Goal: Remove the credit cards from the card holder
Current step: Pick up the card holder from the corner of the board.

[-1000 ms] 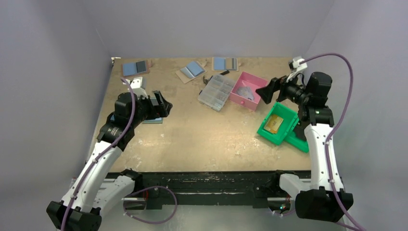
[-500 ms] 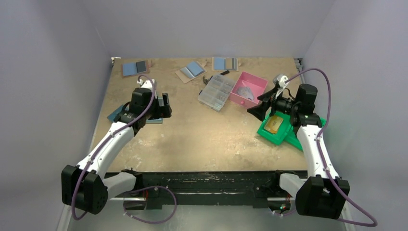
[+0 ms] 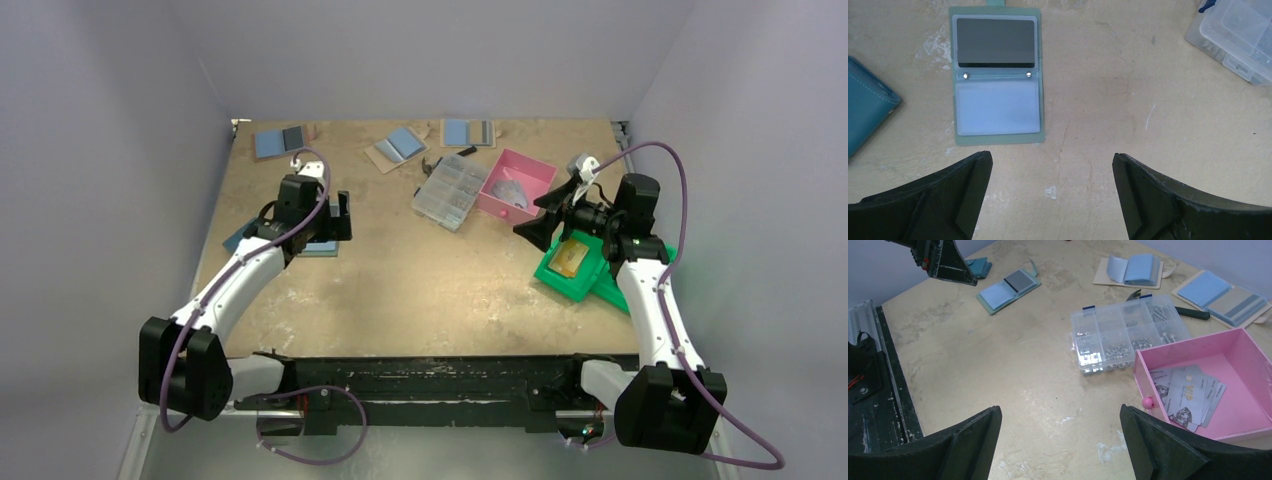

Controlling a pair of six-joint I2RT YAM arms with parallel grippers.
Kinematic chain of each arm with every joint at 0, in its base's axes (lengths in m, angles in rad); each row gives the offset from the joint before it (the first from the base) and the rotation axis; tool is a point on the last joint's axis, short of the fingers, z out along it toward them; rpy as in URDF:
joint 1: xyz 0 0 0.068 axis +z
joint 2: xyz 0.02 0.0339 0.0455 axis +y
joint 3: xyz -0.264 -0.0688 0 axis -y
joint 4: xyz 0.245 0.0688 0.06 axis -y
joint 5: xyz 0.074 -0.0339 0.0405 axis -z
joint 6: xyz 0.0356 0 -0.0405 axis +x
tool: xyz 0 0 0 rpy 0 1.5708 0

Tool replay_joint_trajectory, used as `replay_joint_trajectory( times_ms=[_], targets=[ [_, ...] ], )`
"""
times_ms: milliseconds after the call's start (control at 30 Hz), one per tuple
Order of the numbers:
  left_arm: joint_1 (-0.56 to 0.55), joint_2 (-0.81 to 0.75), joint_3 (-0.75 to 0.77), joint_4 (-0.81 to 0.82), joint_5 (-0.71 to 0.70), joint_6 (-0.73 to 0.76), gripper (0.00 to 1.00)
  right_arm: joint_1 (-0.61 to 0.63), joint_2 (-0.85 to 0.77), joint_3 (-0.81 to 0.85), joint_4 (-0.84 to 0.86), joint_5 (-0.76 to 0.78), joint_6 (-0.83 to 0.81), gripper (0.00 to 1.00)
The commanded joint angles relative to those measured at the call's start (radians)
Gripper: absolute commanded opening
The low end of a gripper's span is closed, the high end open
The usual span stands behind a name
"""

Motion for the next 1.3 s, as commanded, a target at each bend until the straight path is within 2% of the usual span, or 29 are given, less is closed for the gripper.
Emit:
replay_joint_trajectory(
  times_ms=[0, 233, 400, 667, 733, 800, 900, 1067, 1267],
  targets=[
    [0.006, 0.022, 0.07, -0.022, -0.069, 0.069, 0.99, 0.007, 0.003, 0.034, 0.009, -0.001, 0.002, 0.99],
    [0.008, 0.095, 0.105, -0.038, -0.143, 0.122, 0.98, 0.01, 0.004, 0.04, 0.002, -0.008, 0.006, 0.99],
    [0.041, 0.151, 0.126, -0.032, -0.144, 0.116, 0.91, 0.016, 0.004, 0.039, 0.002, -0.003, 0.006, 0.99],
    [0.336, 0.161, 0.086, 0.06, -0.03, 0.0, 0.84, 0.04, -0.003, 0.037, 0.002, 0.007, 0.006, 0.99],
    [0.382, 0.185, 0.095, 0.083, -0.031, -0.018, 0.82, 0.051, -0.005, 0.037, 0.002, 0.012, 0.006, 0.99],
    [0.397, 0.227, 0.131, 0.09, -0.093, -0.036, 0.82, 0.065, -0.005, 0.037, 0.003, 0.018, 0.006, 0.99],
    [0.397, 0.356, 0.24, 0.027, -0.172, -0.056, 0.81, 0.083, -0.008, 0.035, -0.002, 0.031, 0.004, 0.99],
    [0.397, 0.597, 0.461, -0.234, -0.297, -0.12, 0.61, 0.101, -0.008, 0.033, -0.005, 0.052, -0.001, 0.99],
    [0.392, 0.633, 0.442, -0.217, -0.326, -0.149, 0.59, 0.102, -0.005, 0.03, -0.006, 0.064, -0.002, 0.99]
  ],
)
